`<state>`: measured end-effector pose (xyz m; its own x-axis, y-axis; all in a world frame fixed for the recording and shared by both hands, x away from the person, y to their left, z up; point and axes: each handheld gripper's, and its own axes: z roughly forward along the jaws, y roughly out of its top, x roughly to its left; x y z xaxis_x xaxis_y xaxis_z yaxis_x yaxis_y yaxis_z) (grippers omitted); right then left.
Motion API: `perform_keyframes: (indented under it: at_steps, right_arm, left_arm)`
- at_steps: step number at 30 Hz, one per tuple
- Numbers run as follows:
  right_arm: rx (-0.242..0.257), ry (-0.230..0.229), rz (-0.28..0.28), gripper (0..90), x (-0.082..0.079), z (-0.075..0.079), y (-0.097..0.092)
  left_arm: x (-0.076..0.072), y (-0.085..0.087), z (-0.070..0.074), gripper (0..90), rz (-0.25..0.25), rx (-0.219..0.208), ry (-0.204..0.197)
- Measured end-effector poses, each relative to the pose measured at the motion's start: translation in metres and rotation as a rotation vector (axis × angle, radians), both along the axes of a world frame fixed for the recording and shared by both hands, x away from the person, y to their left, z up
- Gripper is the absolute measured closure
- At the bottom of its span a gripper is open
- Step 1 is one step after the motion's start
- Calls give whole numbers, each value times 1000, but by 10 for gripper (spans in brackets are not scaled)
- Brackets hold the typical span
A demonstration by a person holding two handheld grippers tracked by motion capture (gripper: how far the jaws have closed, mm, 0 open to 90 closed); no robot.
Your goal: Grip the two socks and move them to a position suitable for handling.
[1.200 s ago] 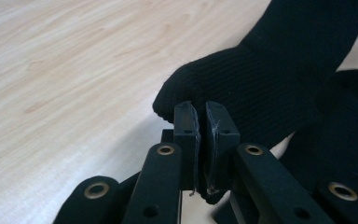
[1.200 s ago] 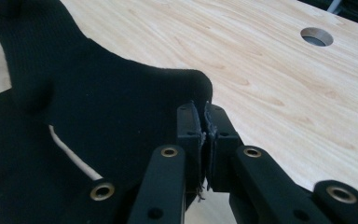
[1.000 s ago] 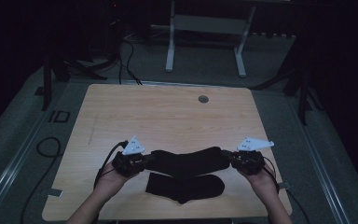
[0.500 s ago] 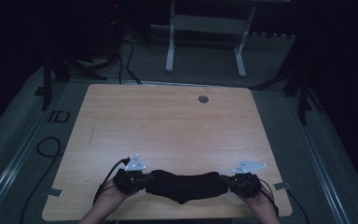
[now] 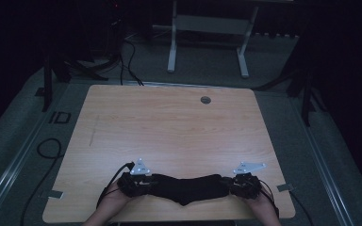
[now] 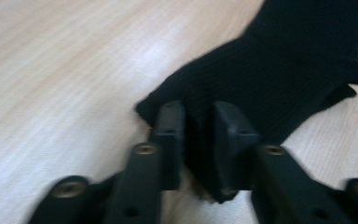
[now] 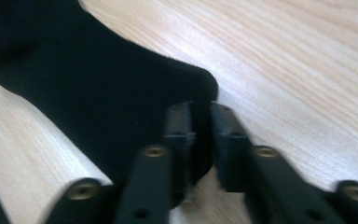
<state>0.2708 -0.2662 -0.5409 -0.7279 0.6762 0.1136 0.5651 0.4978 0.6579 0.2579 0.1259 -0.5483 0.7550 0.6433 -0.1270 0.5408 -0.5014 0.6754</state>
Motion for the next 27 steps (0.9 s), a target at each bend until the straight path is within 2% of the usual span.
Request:
perform_keyframes:
  at_steps: [2,5,6,8,10,12,14,16,18,20,23,27]
  right_arm:
    - [12,-18,3,609,-1,8,-1]
    - [42,-49,-1,575,-3,21,-2]
    - [45,-60,5,582,-4,25,-1]
    - [40,-79,19,721,-6,27,5]
    - [16,-85,37,836,-9,25,12]
    - [2,-72,51,888,-11,19,17]
    - [-8,-53,60,894,-12,12,20]
    - [-23,-38,67,894,-12,7,22]
    - [-46,-24,69,894,-11,0,24]
    - [-83,-27,58,894,-8,-6,24]
    - [-62,-24,45,894,0,-11,21]
    - [-68,-38,33,894,13,-11,22]
  left_arm:
    - [-1,3,6,655,17,-4,-37]
    - [-4,6,12,615,38,-14,-74]
    - [-4,6,14,624,28,-22,-76]
    - [-7,3,15,689,16,-36,-78]
    - [-10,-3,12,764,-8,-28,-78]
    - [-12,-9,8,808,-35,-17,-65]
    - [-13,-12,2,835,-58,-10,-48]
    - [-13,-15,-4,836,-65,22,-42]
    - [-12,-15,-8,856,-69,19,-31]
    - [-12,-16,-9,856,-73,17,-41]
    - [-7,-14,-11,857,-69,1,-45]
    - [1,-13,-13,857,-76,-10,-69]
